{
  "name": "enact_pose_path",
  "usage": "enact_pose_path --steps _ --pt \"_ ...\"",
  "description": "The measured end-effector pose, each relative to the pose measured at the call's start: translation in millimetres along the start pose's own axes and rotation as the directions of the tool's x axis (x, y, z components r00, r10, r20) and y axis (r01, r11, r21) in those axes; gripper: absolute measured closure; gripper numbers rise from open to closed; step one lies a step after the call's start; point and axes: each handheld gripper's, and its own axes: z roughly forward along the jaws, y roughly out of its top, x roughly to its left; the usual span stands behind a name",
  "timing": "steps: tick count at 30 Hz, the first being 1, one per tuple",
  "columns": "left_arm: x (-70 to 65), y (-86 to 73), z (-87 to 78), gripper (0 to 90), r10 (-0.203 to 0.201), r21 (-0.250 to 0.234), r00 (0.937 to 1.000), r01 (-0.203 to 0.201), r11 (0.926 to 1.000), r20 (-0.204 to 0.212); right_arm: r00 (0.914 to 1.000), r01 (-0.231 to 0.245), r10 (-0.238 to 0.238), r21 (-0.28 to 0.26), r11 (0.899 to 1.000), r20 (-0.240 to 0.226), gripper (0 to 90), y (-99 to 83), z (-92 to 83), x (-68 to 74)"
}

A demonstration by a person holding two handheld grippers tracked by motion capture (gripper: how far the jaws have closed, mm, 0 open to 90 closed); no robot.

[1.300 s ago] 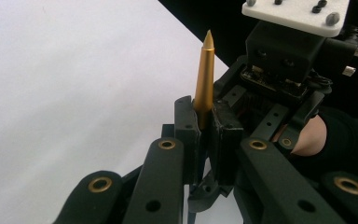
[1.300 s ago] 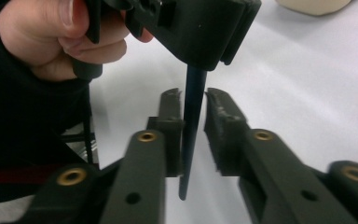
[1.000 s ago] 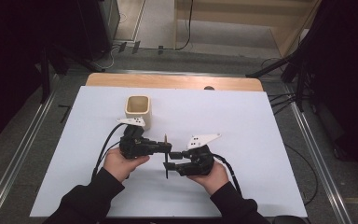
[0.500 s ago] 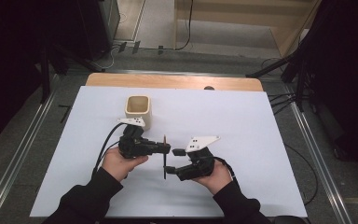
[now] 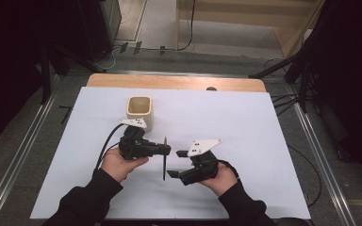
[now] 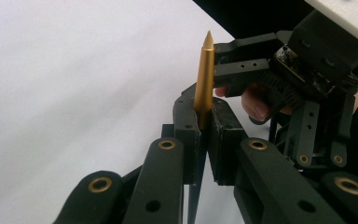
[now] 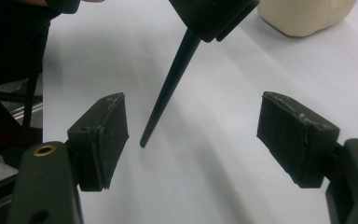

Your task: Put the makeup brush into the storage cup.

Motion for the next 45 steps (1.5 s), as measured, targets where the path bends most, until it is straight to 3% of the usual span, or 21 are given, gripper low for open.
enact_pose_path --steps 17,20,23,27,31,34,45 --pt "2.7 0.0 -6.9 83.9 0.003 -0.005 1.0 -0.003 1.0 -0.007 0.9988 0.026 -0.027 0.011 1.0 0.042 24.6 -11.3 -26.1 -8.5" --pt "2.8 -0.1 -7.3 83.9 0.004 -0.005 1.0 -0.004 1.0 -0.009 0.9965 0.021 -0.021 0.003 1.0 0.081 24.7 -14.3 -34.6 -12.2" --pt "2.3 -0.2 -7.4 83.8 0.008 -0.001 0.9999 -0.008 1.0 -0.013 0.9959 0.007 -0.006 -0.012 1.0 0.09 24.7 -17.0 -42.9 -15.9" --pt "2.7 -0.3 -7.7 83.9 0.009 0.001 0.9999 -0.009 1.0 -0.015 0.996 0.002 -0.003 0.005 1.0 0.089 24.4 -23.8 -52.4 -20.8" --pt "2.8 -0.3 -8.6 83.9 0.008 0.0 0.9998 -0.008 1.0 -0.018 0.9922 0.002 -0.004 0.017 1.0 0.125 24.4 -29.6 -60.3 -23.8" --pt "3.1 -0.5 -9.4 83.8 0.008 -0.003 0.9997 -0.008 1.0 -0.021 0.991 -0.015 0.015 0.0 1.0 0.133 24.4 -32.8 -67.6 -27.1" --pt "3.5 -0.7 -11.2 83.9 0.01 -0.008 0.9995 -0.01 0.9999 -0.029 0.9837 -0.05 0.045 0.023 0.999 0.174 24.3 -52.7 -90.8 -35.4"
